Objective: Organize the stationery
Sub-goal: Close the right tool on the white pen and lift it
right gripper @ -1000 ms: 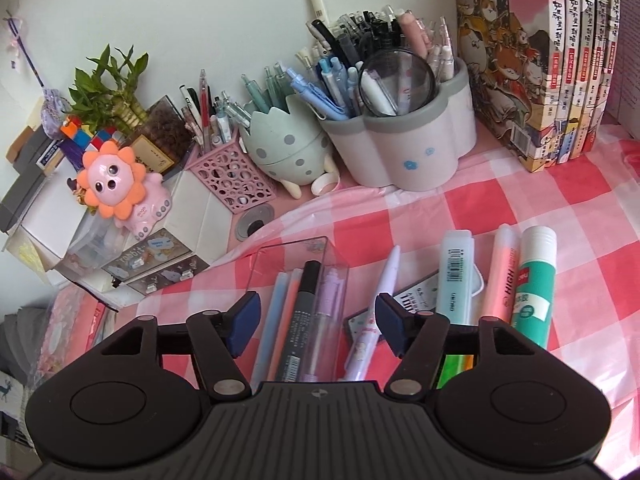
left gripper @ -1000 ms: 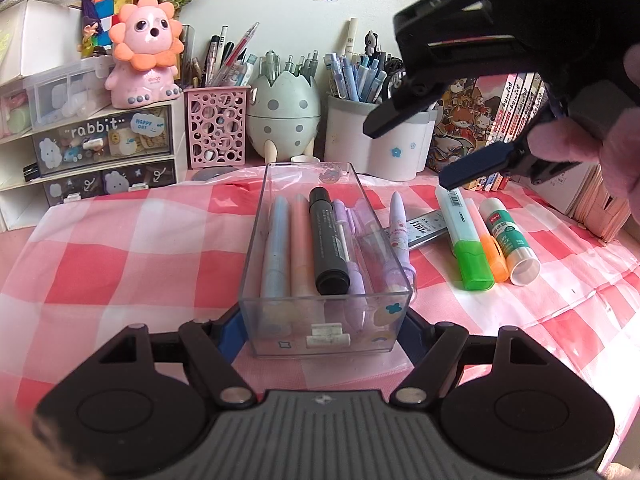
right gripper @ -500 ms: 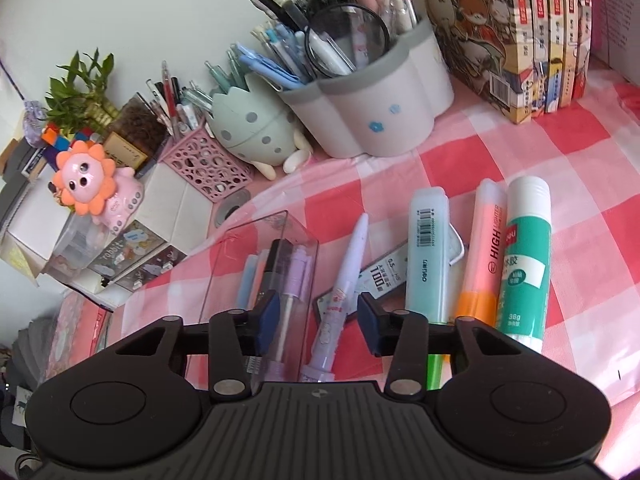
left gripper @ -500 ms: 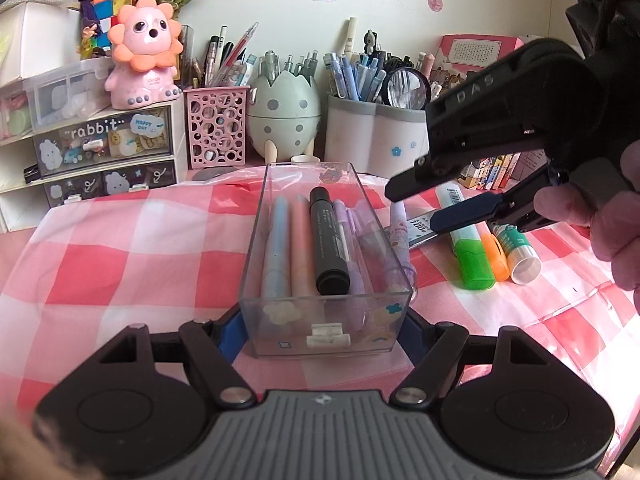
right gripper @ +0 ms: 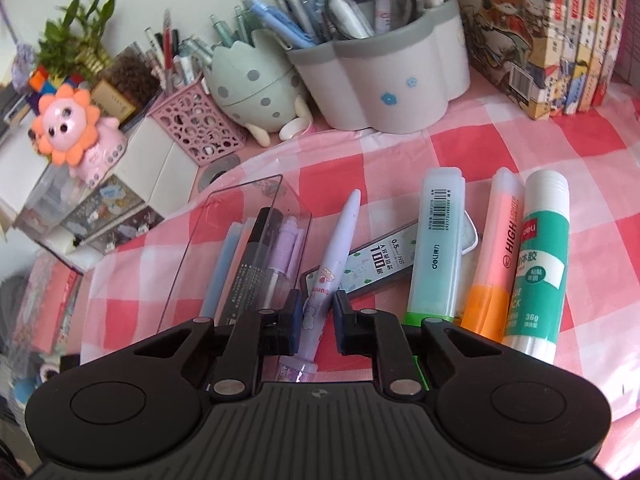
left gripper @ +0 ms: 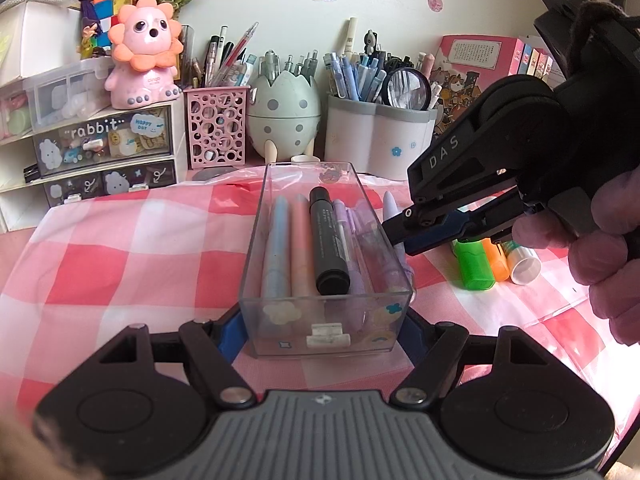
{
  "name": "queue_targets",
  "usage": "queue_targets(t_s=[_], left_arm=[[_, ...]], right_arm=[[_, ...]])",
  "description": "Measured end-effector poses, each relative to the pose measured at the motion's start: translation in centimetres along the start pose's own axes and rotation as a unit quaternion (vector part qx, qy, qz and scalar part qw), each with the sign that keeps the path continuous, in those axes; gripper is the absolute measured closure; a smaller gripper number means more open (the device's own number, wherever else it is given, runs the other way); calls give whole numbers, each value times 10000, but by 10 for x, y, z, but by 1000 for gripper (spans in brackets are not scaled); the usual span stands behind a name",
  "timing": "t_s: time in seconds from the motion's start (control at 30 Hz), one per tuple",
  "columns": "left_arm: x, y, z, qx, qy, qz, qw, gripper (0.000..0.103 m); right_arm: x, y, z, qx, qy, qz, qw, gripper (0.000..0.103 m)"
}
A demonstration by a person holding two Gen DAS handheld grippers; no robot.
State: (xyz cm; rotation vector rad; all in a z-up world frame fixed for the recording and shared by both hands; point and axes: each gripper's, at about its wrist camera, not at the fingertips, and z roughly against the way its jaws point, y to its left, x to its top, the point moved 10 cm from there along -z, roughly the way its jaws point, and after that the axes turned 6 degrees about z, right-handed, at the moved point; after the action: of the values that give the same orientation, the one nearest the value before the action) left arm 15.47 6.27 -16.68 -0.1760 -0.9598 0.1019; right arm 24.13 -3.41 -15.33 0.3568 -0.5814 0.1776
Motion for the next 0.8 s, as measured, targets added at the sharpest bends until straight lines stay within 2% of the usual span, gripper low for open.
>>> queue_targets(t_s=[0.23,0.5,0.57,0.67,0.7,0.73,0.8], left_arm=[[0,0,0,-1,0,-2,10000,54],[0,0,0,-2,1,-3,10000,54],[0,0,0,0,2,-6,10000,54],[0,0,0,-2,1,-3,10000,54],[0,0,0,-2,1,-5,10000,54],[0,0,0,-1,2,-6,10000,54],[0,0,0,-2,1,-5,10000,54]], right_arm=[[-5,11,4,-33,409,1140,9926,92],[-15,16,14,-260,783,2316,9693,92],[-18,15,15,-284,838,2390,9670,88],[-21,14,12,-295,853,2367,9674,77],[-21,14,10,-274,844,2336,9683,69],[-22,15,9,-244,829,2315,9690,65],[-24,17,7,-241,813,2353,9682,65]])
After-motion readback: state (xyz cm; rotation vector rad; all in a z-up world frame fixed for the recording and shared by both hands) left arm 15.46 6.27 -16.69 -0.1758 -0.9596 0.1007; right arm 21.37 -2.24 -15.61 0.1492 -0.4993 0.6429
